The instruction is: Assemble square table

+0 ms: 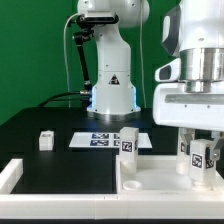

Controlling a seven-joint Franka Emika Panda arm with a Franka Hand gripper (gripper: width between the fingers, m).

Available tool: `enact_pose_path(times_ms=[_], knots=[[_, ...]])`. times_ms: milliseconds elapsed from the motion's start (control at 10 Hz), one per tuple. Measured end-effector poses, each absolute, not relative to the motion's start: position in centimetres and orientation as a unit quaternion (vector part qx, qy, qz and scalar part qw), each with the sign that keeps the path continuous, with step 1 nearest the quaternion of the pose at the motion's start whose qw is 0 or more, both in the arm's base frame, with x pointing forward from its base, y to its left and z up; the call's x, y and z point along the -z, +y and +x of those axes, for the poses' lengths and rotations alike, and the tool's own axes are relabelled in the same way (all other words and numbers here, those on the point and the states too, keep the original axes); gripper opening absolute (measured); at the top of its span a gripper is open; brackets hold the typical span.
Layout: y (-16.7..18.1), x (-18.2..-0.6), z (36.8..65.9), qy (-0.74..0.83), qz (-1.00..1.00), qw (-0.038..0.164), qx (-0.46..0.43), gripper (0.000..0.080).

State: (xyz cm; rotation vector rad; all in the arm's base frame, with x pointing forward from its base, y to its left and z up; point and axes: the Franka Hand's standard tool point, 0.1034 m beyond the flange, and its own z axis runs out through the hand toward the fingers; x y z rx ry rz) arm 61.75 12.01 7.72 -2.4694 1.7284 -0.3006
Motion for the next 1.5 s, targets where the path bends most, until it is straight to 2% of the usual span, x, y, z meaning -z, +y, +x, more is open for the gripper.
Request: enact_pose_path(times_ms=[200,500,600,700,800,900,1000,1300,1400,1500], knots=[[11.5,-7.7,62.0,0.655,-0.745,0.092,0.09,0.029],[11.5,-7.6,62.0,0.675,-0.727,0.096,0.083,0.029],[11.6,-7.6,61.9,0.673,-0.728,0.095,0.084,0.0402],[12.1,-7.7,62.1,0.597,-0.793,0.079,0.097,0.0402],[12.5,-7.7,62.4,0.492,-0.86,0.065,0.114,0.0538],[12.4,-7.3,62.3,0.416,-0.9,0.058,0.12,0.0626],[12.3,-7.3,62.2,0.42,-0.898,0.059,0.118,0.0642],[12.2,-7.3,62.3,0.296,-0.946,0.038,0.126,0.0648],[12.6,-7.6,62.4,0.197,-0.972,0.017,0.13,0.0648],[13.1,-8.1,62.6,0.139,-0.981,0.005,0.135,0.0648]])
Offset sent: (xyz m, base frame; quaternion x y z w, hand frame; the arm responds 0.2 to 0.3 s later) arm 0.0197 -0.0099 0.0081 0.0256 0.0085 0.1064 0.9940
